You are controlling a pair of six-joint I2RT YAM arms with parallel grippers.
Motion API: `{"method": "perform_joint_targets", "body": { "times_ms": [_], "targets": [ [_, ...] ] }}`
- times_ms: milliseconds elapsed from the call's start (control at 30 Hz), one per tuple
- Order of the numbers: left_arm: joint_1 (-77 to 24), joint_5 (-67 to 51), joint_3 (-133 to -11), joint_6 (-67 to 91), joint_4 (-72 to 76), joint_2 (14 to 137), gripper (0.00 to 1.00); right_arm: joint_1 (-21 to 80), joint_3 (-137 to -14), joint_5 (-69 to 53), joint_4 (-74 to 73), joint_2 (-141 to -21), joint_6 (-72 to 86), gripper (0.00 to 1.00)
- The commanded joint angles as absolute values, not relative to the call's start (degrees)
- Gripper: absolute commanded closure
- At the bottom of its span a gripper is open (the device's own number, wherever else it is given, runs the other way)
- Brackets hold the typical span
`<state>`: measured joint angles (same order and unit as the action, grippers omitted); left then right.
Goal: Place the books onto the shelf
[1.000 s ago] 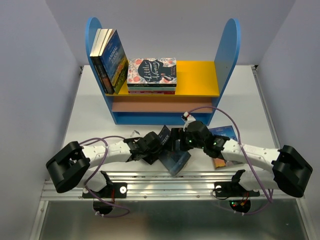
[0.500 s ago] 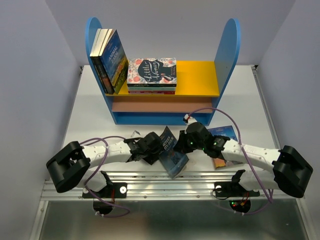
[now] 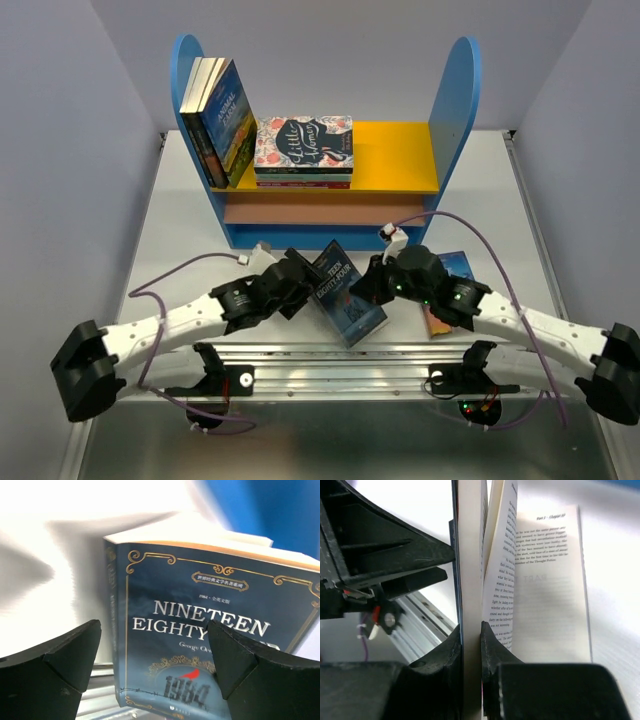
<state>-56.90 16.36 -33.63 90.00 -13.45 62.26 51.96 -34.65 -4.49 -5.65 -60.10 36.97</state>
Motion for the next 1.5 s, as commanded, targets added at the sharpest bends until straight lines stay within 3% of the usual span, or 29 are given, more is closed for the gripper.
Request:
{"method": "perform_joint_targets", "body": {
  "times_ms": [0,200,400,667,1133,1467],
  "targets": [
    [-57.22,21.27,-33.84,79.04,-10.82,52.58,0.01,52.47,-36.12,-3.61,0.45,-51.17,34.63,0.99],
    [-57.39,19.34,-30.24,62.33,-0.27,36.58,0.01,52.47,-36.82,-3.25,-1.67,-40.97,35.51,0.99],
    [-57.57,5.21,-25.93,49.86,14.57,28.57,0.01,52.47,-39.28,-0.26,-3.86,-32.88,36.04,0.99],
    [-57.57,-3.59,-26.98,44.13,19.67,33.30,0.01,52.47,-44.72,0.44,-5.79,-29.27,35.68,0.99],
    [-57.48,-7.81,-27.78,41.75,28.90,37.97,0.02,52.47,-47.47,-7.20,-5.54,-30.85,37.88,0.99],
    [-57.48,-13.44,-23.65,44.12,41.37,36.38,0.16,52.47,-44.13,-10.89,2.10,-31.11,39.81,0.99]
  ]
}}
